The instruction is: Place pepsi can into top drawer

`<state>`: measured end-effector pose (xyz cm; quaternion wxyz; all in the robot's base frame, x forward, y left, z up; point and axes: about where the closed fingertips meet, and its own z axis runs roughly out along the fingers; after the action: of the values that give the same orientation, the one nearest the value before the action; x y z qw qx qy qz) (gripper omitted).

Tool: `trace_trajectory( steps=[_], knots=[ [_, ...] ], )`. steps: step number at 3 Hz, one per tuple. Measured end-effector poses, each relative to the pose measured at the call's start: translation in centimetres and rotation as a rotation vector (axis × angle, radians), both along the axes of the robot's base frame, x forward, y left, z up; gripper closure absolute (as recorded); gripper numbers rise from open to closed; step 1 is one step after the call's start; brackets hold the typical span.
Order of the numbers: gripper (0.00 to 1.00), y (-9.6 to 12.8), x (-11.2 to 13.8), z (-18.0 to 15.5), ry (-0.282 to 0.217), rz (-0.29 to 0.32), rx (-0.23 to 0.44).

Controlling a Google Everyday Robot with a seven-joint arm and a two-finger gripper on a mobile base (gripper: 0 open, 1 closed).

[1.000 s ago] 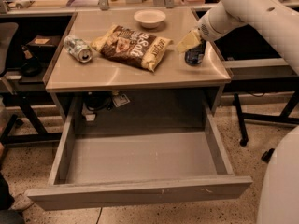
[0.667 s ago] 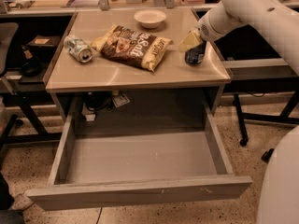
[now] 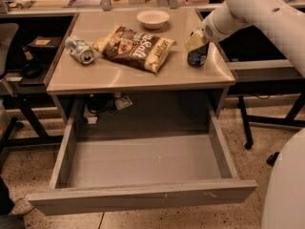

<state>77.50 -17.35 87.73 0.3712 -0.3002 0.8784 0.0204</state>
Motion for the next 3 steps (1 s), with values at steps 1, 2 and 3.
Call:
trace_trajectory(
  steps=[1,2,3],
  knots=[
    [0.98,0.0,-1.2,0.3,-0.004,0.008,-0.005],
    [1.0,-1.1,-3.9,1.1,-0.012,-0.021,-0.014],
    [1.0,-2.6,-7.7,1.7,-0.01,-0.081,0.003]
  ],
)
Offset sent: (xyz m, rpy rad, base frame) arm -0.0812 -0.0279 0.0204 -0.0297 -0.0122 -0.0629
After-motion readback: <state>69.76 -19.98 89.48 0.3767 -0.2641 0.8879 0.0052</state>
